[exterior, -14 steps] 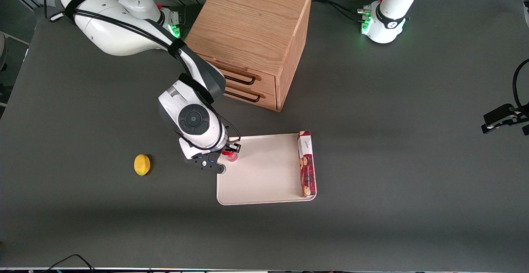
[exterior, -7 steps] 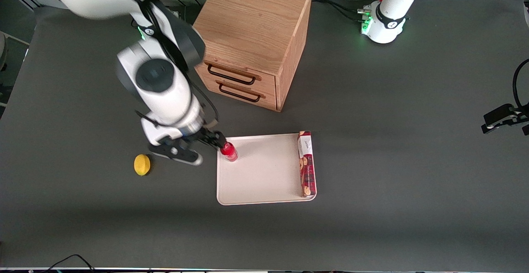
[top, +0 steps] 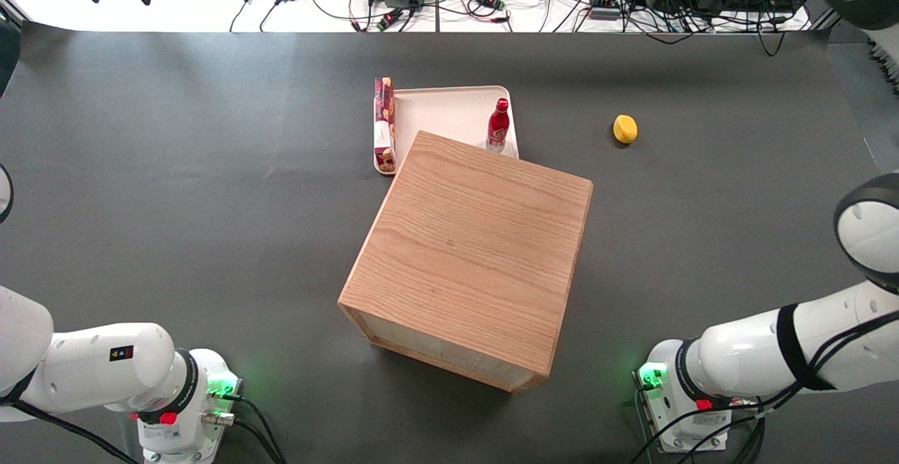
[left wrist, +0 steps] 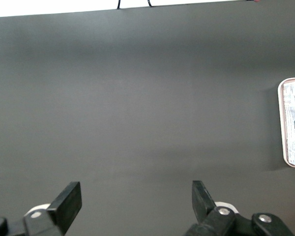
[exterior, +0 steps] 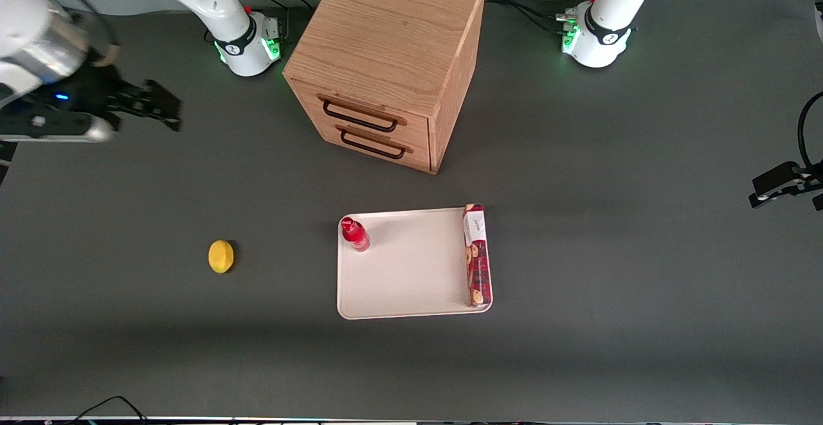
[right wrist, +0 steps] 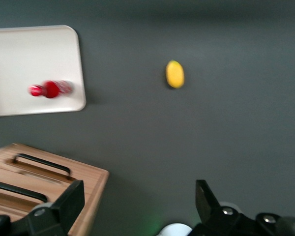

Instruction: Place coke bottle on tray

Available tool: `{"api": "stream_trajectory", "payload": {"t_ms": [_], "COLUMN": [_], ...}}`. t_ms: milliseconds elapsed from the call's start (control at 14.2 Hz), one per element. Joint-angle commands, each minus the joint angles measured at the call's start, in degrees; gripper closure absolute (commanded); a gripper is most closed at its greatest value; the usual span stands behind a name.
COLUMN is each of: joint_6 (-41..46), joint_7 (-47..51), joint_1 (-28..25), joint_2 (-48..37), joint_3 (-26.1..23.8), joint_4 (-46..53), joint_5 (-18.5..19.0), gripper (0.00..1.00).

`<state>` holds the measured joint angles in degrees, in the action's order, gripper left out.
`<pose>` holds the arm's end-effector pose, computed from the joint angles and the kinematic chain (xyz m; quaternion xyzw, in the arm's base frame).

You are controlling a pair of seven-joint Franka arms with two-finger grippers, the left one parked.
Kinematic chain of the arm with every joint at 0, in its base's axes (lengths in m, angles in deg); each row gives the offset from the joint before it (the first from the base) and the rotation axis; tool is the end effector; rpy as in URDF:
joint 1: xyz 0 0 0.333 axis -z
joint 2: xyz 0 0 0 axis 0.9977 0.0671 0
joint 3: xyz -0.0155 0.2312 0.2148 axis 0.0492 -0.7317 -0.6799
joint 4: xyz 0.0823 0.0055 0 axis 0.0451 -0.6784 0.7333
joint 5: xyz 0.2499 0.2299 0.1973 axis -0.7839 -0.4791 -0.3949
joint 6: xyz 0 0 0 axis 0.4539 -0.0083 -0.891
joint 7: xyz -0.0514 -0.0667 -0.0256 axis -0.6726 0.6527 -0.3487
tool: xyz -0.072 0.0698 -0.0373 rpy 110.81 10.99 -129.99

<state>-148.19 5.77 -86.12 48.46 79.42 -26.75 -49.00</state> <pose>0.5324 0.0929 0.6663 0.9992 -0.0167 -0.0286 0.0225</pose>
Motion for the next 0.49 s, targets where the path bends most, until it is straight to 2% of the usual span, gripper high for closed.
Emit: {"api": "stream_trajectory", "payload": {"t_ms": [0, 141, 423], "joint_6": [-10.2, -13.3, -12.8], "joint_7": [-5.8, -7.1, -6.0], "joint_1": [-0.6, -0.8, -0.8], "joint_2": [-7.6, -8.2, -3.9], "joint_3": [5.2, 5.4, 5.4], "joint_4": [-17.4, -20.2, -13.2], "joint_5": [-1.5, -1.5, -1.4], "gripper": [0.0, 0.0, 0.0]}}
